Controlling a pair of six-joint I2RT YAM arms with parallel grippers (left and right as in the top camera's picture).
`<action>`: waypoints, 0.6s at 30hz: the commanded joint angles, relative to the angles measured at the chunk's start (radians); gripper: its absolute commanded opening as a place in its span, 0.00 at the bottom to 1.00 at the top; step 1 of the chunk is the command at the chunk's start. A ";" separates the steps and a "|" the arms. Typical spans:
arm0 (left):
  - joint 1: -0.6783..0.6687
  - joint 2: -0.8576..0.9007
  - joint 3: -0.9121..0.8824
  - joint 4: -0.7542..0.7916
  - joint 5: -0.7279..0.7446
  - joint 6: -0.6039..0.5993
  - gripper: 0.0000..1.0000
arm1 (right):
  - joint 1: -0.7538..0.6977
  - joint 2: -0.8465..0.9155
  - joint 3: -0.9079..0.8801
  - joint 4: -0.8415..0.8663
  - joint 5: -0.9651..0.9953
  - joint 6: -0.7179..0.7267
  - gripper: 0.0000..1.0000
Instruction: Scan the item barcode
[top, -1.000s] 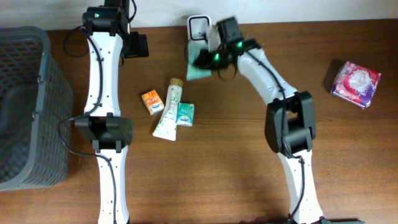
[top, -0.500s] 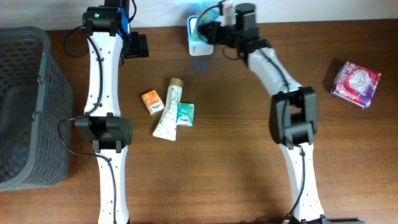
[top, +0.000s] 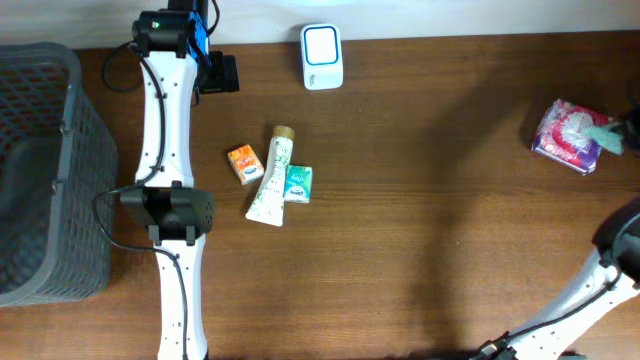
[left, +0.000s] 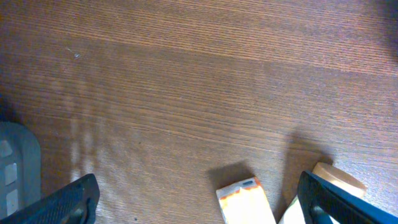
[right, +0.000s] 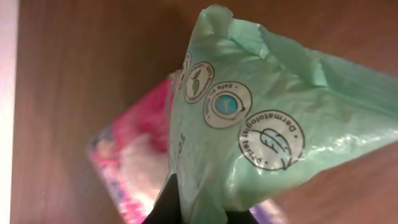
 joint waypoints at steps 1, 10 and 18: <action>0.007 -0.032 -0.003 0.001 -0.008 0.002 0.99 | -0.071 -0.029 -0.004 -0.014 0.058 -0.038 0.04; 0.007 -0.032 -0.003 0.001 -0.008 0.002 0.99 | -0.048 -0.027 -0.095 -0.054 -0.199 -0.291 0.73; 0.007 -0.032 -0.003 0.001 -0.008 0.002 0.99 | -0.021 -0.193 0.048 -0.327 -0.237 -0.208 0.84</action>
